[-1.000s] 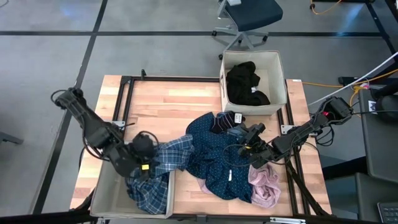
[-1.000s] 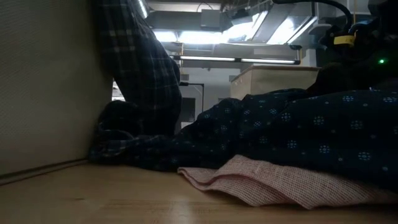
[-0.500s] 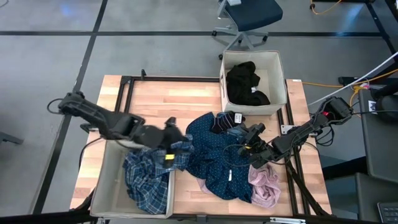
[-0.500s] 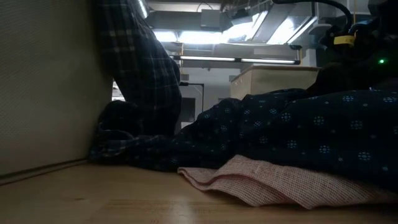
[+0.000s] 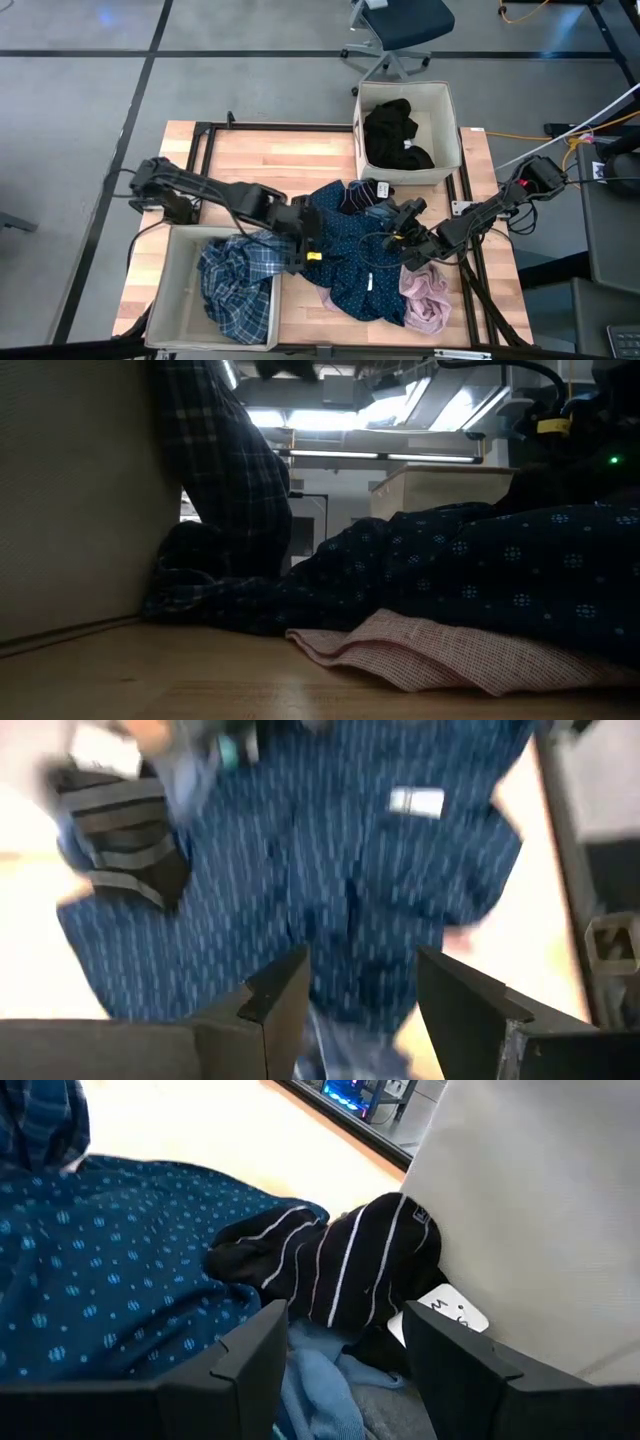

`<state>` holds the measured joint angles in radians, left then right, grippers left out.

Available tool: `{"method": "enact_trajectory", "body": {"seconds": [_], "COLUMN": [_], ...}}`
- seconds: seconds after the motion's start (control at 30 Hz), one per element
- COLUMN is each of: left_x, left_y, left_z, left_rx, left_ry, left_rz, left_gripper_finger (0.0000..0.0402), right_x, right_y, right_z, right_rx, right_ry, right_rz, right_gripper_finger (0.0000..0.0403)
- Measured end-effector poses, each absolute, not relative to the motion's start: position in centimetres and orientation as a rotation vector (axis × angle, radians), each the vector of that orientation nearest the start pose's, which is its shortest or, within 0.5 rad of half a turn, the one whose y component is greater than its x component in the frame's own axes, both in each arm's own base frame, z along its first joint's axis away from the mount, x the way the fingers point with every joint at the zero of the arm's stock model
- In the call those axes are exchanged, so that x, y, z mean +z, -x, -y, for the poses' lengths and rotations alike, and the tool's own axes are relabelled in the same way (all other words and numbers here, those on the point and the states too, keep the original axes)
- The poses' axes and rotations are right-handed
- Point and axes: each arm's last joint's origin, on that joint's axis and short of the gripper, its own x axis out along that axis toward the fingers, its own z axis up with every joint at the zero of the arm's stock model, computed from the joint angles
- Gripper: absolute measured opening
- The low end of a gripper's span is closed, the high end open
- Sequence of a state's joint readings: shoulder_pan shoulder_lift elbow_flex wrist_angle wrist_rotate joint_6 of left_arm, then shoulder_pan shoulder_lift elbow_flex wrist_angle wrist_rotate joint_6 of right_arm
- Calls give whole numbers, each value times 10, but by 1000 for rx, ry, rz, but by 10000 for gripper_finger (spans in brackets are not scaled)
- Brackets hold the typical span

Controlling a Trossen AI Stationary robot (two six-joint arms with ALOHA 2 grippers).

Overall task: Sort clothes
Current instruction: Put the blue pants into the bottom laundry organizer

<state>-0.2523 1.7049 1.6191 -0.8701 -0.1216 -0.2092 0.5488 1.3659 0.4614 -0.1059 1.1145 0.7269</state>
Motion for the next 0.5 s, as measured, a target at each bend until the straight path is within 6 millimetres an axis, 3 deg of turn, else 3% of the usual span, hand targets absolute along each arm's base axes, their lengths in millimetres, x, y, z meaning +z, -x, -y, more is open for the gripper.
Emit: {"method": "enact_trajectory", "body": {"seconds": [0.27, 0.5], "left_x": [293, 283], "left_y": [-349, -346], "left_z": [90, 88], "left_rx": [-1, 51], "left_ry": [-42, -36], "left_rz": [-1239, -1344], "left_gripper_finger": [171, 171], "right_x": [128, 126], "right_y": [-193, -197], "right_z": [-87, -83], "right_rx": [-716, -734], "right_ry": [114, 93], "right_rz": [-481, -479], "right_gripper_finger": [202, 202]}}
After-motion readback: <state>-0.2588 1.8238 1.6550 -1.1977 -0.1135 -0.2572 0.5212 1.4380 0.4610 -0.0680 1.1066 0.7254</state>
